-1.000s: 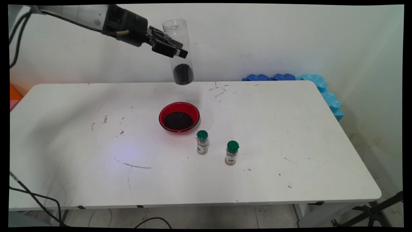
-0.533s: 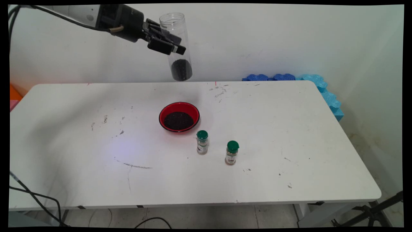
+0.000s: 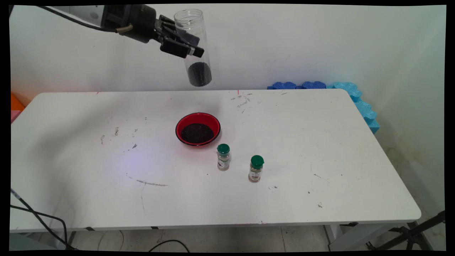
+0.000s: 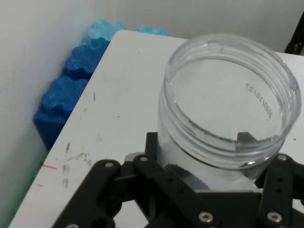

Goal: Place the picked object on the table

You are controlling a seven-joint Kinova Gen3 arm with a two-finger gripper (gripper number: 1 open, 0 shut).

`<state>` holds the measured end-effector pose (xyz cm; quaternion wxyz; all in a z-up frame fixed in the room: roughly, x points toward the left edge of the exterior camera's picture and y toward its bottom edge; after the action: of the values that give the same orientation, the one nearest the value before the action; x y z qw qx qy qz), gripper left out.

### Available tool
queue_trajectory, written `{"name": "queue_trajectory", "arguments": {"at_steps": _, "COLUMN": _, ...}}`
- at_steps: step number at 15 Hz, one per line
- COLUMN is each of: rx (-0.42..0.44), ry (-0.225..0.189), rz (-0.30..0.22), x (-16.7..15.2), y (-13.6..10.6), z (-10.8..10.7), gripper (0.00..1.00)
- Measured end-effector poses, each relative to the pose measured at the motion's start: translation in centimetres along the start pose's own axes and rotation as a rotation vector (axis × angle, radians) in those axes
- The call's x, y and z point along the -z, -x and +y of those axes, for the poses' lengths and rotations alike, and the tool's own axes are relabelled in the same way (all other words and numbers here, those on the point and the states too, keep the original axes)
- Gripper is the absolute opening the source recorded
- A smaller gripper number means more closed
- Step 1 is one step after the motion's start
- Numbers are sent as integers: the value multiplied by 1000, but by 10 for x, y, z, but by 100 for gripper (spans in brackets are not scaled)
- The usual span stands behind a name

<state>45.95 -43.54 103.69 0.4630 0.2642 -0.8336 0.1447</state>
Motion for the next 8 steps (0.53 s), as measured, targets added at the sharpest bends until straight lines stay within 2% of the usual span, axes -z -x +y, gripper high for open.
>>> {"name": "queue_trajectory", "arguments": {"at_steps": 8, "rx": 5, "ry": 67, "rz": 4, "x": 10, "y": -1, "z": 39, "gripper": 0}}
